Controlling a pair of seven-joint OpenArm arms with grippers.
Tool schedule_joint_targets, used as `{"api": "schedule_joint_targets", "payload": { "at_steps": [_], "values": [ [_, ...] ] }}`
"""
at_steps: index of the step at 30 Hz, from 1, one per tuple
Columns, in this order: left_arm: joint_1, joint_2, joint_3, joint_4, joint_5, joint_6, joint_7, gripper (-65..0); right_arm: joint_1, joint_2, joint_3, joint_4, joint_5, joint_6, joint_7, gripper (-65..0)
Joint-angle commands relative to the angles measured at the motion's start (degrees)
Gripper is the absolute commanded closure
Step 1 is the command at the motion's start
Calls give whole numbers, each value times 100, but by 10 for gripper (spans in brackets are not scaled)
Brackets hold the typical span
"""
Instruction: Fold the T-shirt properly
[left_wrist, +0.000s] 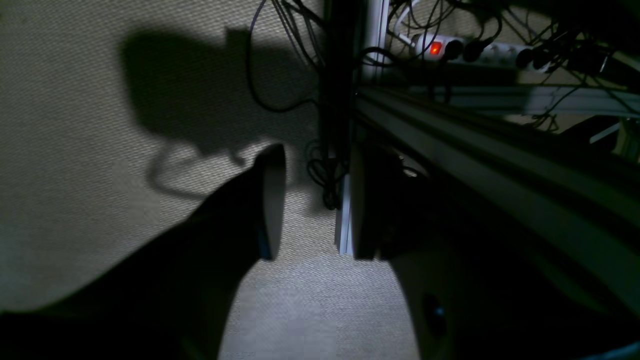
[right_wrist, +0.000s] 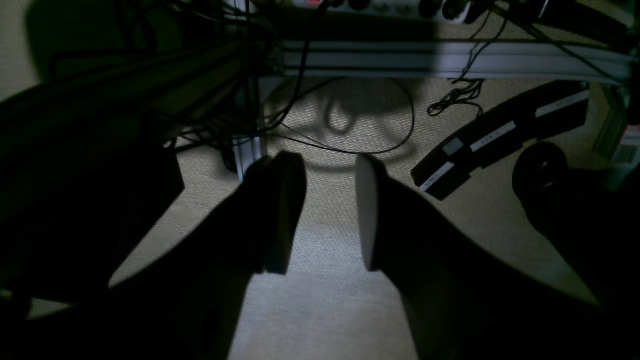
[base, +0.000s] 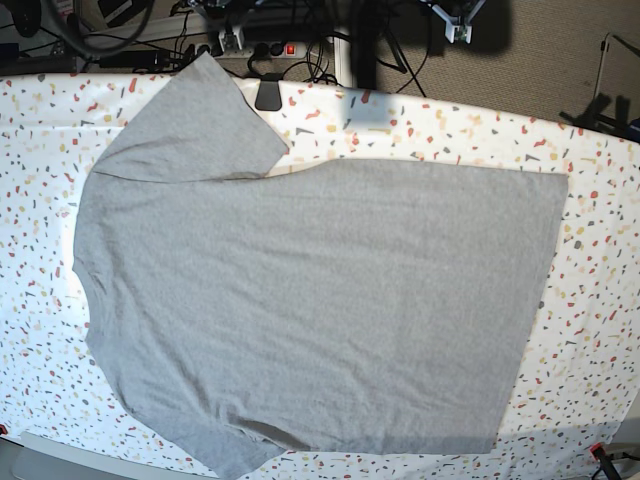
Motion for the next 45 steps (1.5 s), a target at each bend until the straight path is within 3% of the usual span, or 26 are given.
{"api": "schedule_joint_targets", "payload": {
  "at_steps": [1,4,11,14,19,29,37,40,45],
  "values": [
    [46,-17,4,35,-4,-13,-46,-215,-31,59,13,50,-74,-20,44,-224],
    [184,-13,4,304,-2,-55,-44,-214,-243,146,13,262,-282,-20,76,-224],
    [1088,-4,4,1759,-9,-817,-44,-214,-1353,400,13,1731,-278,-20,157,-225],
    [1628,37,4,2594,-28,-813,11,-214,-1952,498,13,2647,-116,-20,151,-224],
    [2507,76,4,4227,-518,-815,763,-214,-3003,789,13,4374,503,-20,-210,-225],
    [3799,74,4,7582,-426,-817,1893,-214,-4865,1655,13,7635,485,-20,-778,-224],
    [4253,-39,4,9711,1134,-820,2118,-215,-5670,2538,199,9484,466,-22,-1368,-225],
    [4251,-295,4,10220,1497,-817,2114,-215,-5707,2817,308,9986,391,-22,-1687,-225],
    [4144,-920,4,10743,1652,-820,2079,-215,-5700,3187,527,10585,275,-24,-1718,-225]
  ]
}}
